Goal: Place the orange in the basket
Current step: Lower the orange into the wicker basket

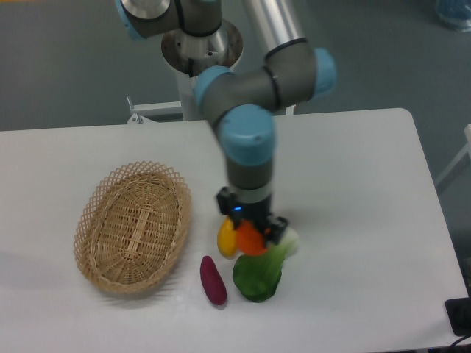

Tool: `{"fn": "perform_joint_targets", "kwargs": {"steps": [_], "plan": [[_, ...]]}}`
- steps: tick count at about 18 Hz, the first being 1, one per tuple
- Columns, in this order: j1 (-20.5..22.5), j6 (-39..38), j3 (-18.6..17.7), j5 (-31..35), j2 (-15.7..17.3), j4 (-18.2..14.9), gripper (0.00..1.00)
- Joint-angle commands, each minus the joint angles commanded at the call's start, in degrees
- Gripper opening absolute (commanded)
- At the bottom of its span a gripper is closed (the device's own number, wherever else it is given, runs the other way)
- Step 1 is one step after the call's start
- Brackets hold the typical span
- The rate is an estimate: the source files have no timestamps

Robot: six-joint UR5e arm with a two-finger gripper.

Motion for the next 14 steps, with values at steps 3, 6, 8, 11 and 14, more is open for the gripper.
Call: {"fn": "perform_joint_targets", "kwargs": {"steps": [3,6,8,11,14], "plan": [[-2.82,-1.85,0.36,0.00,-0.09,0.00,0.59],[-5.89,-3.95,0.01,0.17,-0.09,1.22,0.59],[-7.74,-4.23,-0.69,0.53,-0.27,1.49,0.59],[-10.47,-5.63,-2.45,2.11,-1.76,2.02,0.60],[-11.70,-5.90,-3.07,2.20,-2.37,2.63,0.61]]}}
